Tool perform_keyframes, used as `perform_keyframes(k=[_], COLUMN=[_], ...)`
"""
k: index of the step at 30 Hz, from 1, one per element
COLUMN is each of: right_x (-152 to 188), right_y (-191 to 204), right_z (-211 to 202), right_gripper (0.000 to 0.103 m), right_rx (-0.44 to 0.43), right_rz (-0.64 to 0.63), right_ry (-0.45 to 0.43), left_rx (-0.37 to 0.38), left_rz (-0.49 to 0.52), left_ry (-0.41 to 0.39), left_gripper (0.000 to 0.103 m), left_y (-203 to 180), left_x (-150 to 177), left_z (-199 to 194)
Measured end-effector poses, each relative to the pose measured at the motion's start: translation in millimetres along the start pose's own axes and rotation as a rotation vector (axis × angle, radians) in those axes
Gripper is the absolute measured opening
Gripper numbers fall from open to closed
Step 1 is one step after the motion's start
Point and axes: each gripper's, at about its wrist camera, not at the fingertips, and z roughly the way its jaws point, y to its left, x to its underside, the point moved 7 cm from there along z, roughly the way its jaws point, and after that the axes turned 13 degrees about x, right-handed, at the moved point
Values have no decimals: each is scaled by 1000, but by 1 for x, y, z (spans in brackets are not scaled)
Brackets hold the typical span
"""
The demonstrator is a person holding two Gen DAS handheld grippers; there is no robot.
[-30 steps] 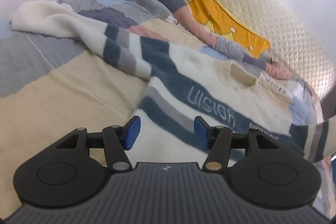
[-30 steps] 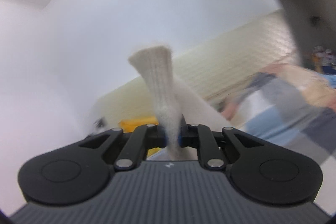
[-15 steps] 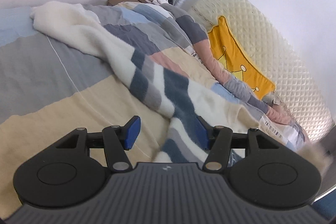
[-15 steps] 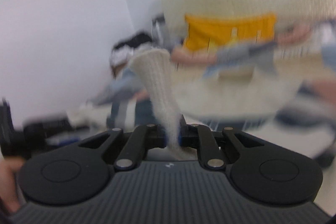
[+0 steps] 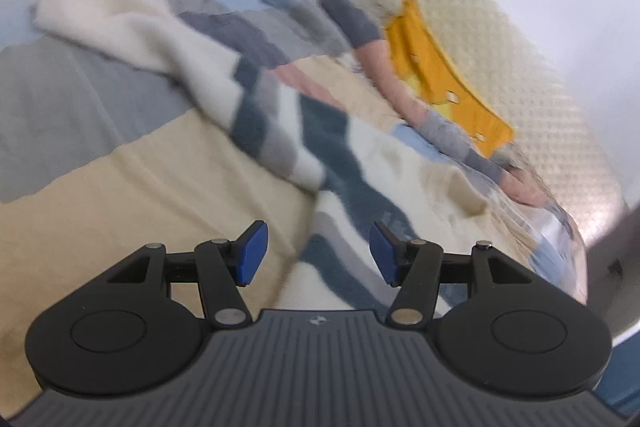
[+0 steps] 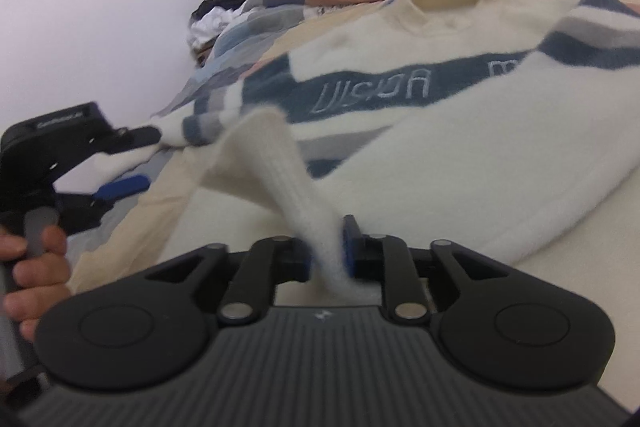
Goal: Fold large clothes
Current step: 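Carry the sleeve across the sweater body with the right tool and release, then grasp the other sleeve cuff with the left tool and lift it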
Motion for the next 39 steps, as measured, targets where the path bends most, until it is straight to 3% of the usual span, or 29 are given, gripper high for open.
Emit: perform_keyframes(k=[2,4,8,15,18,21,26,32,36,39], right_x=[3,5,1,-11,-16,-21,-24,-21,-9,-8], right_y=[-1,1,-12,-46,-54,-59,-63,-70,-73,-69], right_z=[-14,-37,-71,-77,-72,-61,-43,-21,-1,1], right_gripper=[53,59,59,59,59,59,53,38,36,36], right_rx=[-38,-63,-49,46,80,113,123,114,117,127], right_rz=[-19,-57,-62,-14,11,6,-14,8,27,-1], right_ry=[14,1,-54,-132,-156,-161,-160,-115,-41,-36], left_rx=[46,78,70,125,126,140,182,131,121,122], left_rz=[42,92,263,371,423,444,479,503,512,496], left_ry=[27,54,100,172,209,239,319,419,429,428], left_gripper=[62,62,62,60,50,44,43,43,43,43], left_y=[-11,-23,-48,-79,-88,-93,-97,-87,-83,-82], left_x=[3,8,25,57,69,79,100,125,131,131], left_z=[0,-2,1,3,7,14,35,68,73,73])
